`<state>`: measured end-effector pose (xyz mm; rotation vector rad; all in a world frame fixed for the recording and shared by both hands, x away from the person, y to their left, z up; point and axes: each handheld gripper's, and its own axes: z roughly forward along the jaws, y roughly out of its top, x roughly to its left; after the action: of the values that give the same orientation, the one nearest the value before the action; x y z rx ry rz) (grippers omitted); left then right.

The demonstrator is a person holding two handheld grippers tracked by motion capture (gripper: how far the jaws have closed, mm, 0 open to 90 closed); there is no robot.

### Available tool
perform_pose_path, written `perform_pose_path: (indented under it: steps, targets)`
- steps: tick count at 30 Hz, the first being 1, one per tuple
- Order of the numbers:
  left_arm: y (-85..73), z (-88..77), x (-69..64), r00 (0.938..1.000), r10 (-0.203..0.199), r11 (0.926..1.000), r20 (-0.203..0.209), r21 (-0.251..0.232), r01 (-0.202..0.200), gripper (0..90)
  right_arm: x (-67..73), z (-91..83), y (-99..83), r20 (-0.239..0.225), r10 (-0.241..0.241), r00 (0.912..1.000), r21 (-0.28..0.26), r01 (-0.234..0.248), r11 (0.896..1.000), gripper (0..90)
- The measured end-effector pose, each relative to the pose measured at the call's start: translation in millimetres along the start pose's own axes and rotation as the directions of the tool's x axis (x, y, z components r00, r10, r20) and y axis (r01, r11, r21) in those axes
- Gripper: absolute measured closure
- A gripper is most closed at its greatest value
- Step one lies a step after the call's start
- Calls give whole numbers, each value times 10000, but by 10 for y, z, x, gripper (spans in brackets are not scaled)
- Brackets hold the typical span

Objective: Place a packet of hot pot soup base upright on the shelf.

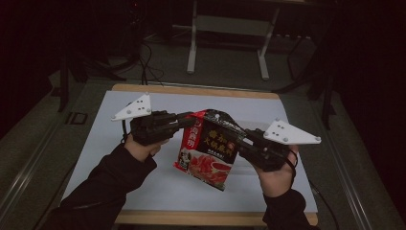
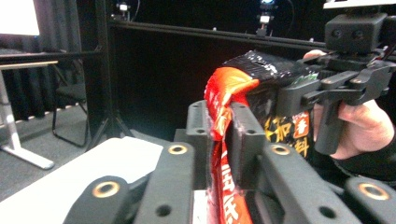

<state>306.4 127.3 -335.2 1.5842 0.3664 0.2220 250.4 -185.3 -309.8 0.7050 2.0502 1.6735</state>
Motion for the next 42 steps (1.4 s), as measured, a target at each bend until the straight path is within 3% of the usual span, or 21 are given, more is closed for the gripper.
perform_pose_path:
  steps: [1, 4, 9, 14, 18, 22, 26, 29, 34, 36, 39, 42]
  targets:
    - [4, -13, 18, 9998, -61, 9997, -210, 223, 66, 595, 0, -17, 18, 202, -129, 9997, -2, 129, 9999, 761]
    - [-33, -51, 46, 9984, -203, 9990, -531, 378, 223, 458, -29, -60, 45, 464, -124, 9988, -116, 129, 9998, 760]
    - [-119, -140, 77, 9933, -197, 9983, -1140, 515, 257, 315, -100, -111, 104, 1084, -100, 9941, -295, 133, 9995, 759]
    - [-215, -222, 110, 9889, -420, 9977, -1425, 466, 491, 194, -156, -127, 142, 1920, -142, 9813, -607, 263, 9978, 758]
    - [-352, -276, 126, 9845, -494, 9966, -1683, 573, 598, 145, -188, -120, 162, 2669, -76, 9637, -878, 322, 9956, 757]
    - [-556, -310, 125, 9825, -743, 9896, -1711, 1092, 938, 132, -221, -100, 189, 3271, -136, 9449, -909, 458, 9948, 756]
    - [-742, -349, 77, 9778, -672, 9868, -1983, 1312, 944, 102, -272, -58, 182, 3833, 5, 9236, -917, 375, 9951, 756]
    - [-874, -378, 47, 9715, -614, 9839, -2289, 1500, 975, 52, -315, -12, 148, 4235, 182, 9057, -868, 206, 9960, 756]
    - [-1099, -454, 22, 9489, -308, 9778, -3142, 1872, 937, 9, -380, 73, 60, 4864, 302, 8732, -782, 90, 9969, 755]
    - [-1180, -483, 20, 9444, -369, 9762, -3267, 1903, 1040, 9, -407, 112, 22, 5094, 254, 8601, -671, 103, 9977, 754]
    - [-1292, -517, 14, 9426, -460, 9756, -3308, 1878, 1135, 9, -454, 174, -41, 5257, 360, 8499, -590, -58, 9982, 754]
    - [-1363, -542, 11, 9418, -608, 9750, -3305, 1824, 1269, 9, -492, 218, -86, 5317, 451, 8457, -563, -179, 9983, 755]
